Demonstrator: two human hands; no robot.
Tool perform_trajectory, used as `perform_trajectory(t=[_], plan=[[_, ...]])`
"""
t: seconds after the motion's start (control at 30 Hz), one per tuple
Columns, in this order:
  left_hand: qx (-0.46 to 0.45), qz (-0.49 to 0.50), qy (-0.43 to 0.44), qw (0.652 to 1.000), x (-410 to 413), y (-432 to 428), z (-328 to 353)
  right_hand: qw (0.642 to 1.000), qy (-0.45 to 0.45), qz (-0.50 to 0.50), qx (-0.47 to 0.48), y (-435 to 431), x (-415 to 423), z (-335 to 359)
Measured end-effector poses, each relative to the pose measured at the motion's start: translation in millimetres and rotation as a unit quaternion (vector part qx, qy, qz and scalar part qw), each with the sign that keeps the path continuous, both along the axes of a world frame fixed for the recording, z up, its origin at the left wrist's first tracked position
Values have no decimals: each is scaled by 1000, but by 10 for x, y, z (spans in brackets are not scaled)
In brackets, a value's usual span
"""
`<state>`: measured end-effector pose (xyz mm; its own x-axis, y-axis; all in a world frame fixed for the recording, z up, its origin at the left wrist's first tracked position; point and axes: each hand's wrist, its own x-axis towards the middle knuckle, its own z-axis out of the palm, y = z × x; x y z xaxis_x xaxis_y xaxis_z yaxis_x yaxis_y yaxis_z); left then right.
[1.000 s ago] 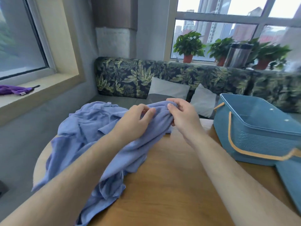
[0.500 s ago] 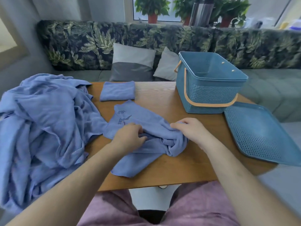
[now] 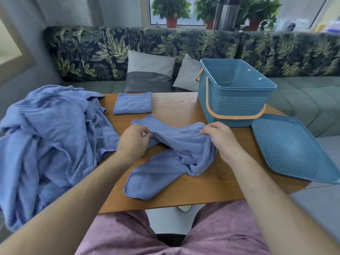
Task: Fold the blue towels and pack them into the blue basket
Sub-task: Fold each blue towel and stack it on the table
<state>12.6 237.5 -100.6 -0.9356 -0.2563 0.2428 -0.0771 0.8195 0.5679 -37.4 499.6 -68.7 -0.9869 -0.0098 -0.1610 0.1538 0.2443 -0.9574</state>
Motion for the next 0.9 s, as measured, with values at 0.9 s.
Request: perform_trajectory(t=[0.9], plan=[[215, -2, -185, 959, -70, 539, -132, 997, 27, 38, -64, -77, 70, 19]])
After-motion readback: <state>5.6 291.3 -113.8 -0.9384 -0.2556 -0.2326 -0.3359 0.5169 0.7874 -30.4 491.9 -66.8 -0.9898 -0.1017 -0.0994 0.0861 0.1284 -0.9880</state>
